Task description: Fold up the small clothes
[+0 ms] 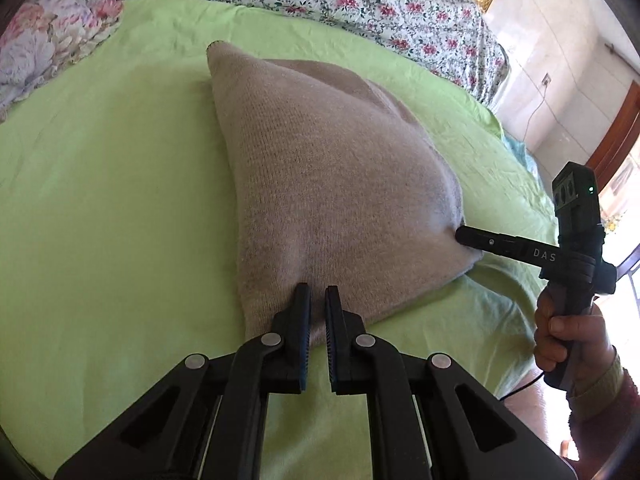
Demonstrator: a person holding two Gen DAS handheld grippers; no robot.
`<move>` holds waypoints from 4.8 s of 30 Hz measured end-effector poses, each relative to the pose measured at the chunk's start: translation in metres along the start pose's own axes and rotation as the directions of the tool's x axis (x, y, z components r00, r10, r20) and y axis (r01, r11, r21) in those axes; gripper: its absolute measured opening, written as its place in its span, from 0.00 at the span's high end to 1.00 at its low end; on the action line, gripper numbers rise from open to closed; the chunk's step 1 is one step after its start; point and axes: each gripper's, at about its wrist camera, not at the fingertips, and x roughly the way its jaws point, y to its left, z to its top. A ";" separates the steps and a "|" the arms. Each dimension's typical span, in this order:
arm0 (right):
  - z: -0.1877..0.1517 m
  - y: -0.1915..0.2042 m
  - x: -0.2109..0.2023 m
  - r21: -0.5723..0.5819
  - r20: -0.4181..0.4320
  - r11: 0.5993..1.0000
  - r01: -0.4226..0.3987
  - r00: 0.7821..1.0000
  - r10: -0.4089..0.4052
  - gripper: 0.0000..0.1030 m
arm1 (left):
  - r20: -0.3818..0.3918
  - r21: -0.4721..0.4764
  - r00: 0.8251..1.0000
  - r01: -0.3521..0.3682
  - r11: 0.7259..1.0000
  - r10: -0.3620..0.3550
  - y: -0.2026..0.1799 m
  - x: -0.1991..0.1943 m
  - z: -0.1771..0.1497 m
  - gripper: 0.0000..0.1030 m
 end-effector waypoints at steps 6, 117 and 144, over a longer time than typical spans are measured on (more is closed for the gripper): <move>-0.014 0.006 -0.005 -0.032 0.003 0.999 0.014 1.000 -0.014 0.76 | -0.002 -0.017 1.000 0.029 0.999 -0.029 0.007 -0.004 -0.008 0.93; -0.050 0.089 -0.057 -0.217 0.050 0.973 0.083 0.996 -0.074 0.10 | 0.092 0.147 0.921 -0.388 0.910 0.378 -0.034 -0.070 -0.006 0.13; -0.023 0.094 -0.033 -0.211 0.045 0.974 0.083 0.996 -0.075 0.09 | 0.118 0.149 0.888 -0.459 0.876 0.445 -0.031 -0.048 0.017 0.08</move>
